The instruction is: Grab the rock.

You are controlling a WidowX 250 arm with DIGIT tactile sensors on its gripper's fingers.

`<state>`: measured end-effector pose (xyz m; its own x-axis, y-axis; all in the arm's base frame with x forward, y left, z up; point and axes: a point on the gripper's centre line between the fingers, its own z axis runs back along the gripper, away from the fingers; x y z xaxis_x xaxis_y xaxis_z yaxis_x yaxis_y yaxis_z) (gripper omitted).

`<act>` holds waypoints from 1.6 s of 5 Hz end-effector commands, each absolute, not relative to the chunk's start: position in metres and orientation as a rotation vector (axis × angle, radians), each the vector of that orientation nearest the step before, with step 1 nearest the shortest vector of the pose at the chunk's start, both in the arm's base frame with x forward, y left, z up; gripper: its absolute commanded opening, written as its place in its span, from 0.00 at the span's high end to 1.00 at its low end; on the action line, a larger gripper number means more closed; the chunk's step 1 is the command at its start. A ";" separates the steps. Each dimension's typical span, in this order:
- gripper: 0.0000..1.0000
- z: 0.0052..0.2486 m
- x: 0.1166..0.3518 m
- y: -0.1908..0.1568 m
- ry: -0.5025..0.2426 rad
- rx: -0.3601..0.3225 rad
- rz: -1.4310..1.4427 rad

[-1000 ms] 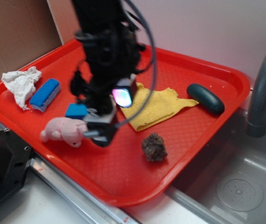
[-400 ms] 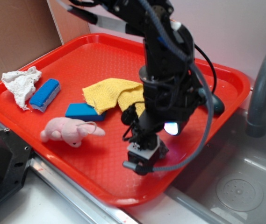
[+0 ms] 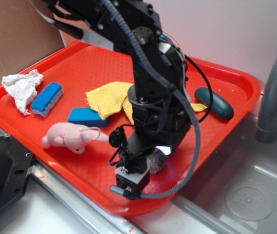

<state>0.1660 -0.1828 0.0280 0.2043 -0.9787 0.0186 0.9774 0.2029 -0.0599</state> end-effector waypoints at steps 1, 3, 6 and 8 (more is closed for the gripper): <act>0.06 0.019 0.169 -0.171 0.033 -0.029 -1.295; 1.00 0.051 0.165 -0.159 0.035 -0.014 -1.182; 1.00 0.170 0.118 -0.060 -0.077 -0.105 -0.435; 1.00 0.187 0.137 -0.032 -0.087 -0.028 0.010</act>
<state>0.1567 -0.0051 0.1751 0.9992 0.0039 0.0397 -0.0028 0.9996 -0.0278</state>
